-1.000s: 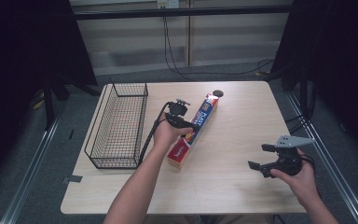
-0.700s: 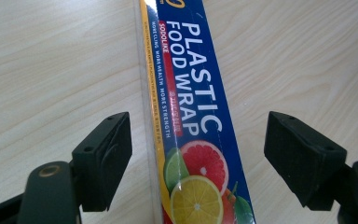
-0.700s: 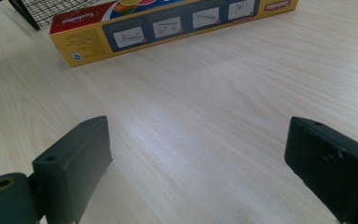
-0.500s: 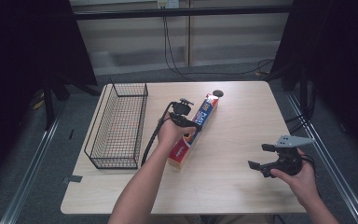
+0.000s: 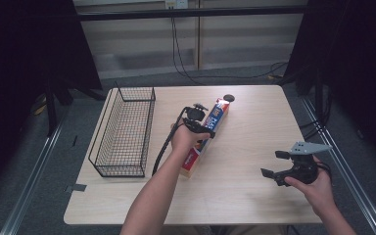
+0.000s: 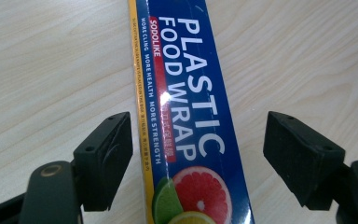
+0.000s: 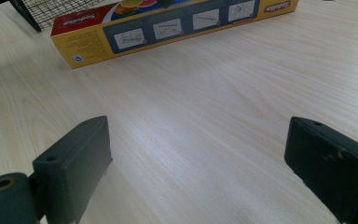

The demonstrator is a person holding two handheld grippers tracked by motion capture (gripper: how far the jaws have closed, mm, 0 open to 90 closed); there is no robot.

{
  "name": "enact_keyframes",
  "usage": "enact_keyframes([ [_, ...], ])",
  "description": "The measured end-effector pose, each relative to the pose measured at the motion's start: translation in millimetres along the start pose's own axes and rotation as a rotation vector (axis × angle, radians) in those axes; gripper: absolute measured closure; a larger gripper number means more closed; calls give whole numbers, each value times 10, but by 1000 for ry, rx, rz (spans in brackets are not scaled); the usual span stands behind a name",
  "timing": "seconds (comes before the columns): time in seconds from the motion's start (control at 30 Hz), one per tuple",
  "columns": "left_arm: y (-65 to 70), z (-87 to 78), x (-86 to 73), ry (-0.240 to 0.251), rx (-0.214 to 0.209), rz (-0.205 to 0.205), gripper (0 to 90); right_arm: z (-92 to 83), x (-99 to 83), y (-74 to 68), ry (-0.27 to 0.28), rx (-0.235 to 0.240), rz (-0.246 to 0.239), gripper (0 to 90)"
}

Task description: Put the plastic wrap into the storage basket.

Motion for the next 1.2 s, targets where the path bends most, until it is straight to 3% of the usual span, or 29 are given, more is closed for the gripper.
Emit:
enact_keyframes([
  [0.13, -7, 37, 3, -3, 4, -22, 242, -1, 0, 2, 0, 1, 2, 69],
  [0.2, -20, 51, 4, -17, 9, -1, 241, 1, -1, 2, 0, 3, 2, 69],
  [0.33, -43, 78, 0, -40, 11, 1, 249, 0, 1, 5, 4, 4, 2, 69],
  [0.37, -38, 91, -4, -32, 15, -17, 252, -2, 1, 5, 3, 6, 1, 69],
  [0.57, -31, 128, 6, -24, 15, -36, 260, -5, 2, 7, 6, 6, 0, 69],
  [0.6, -37, 130, 7, -34, 24, -11, 268, -7, 2, 5, 6, 7, 0, 69],
  [1.07, -52, 151, 7, -50, 26, -14, 360, -15, 0, 3, 10, 6, 7, 69],
  [1.17, -14, 133, 3, -57, 51, -40, 382, -14, -1, 2, 8, 10, 2, 69],
  [1.2, -19, 125, 4, -61, 56, -26, 386, -14, -1, 2, 8, 10, 2, 69],
])
Point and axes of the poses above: each handheld gripper's, and its own axes: z roughly forward along the jaws, x roughly out of its top, y roughly to its right, the point moved 2 cm from there along z, roughly forward along the jaws, and after that the axes turned 8 degrees about -z, right-handed, at the moved point
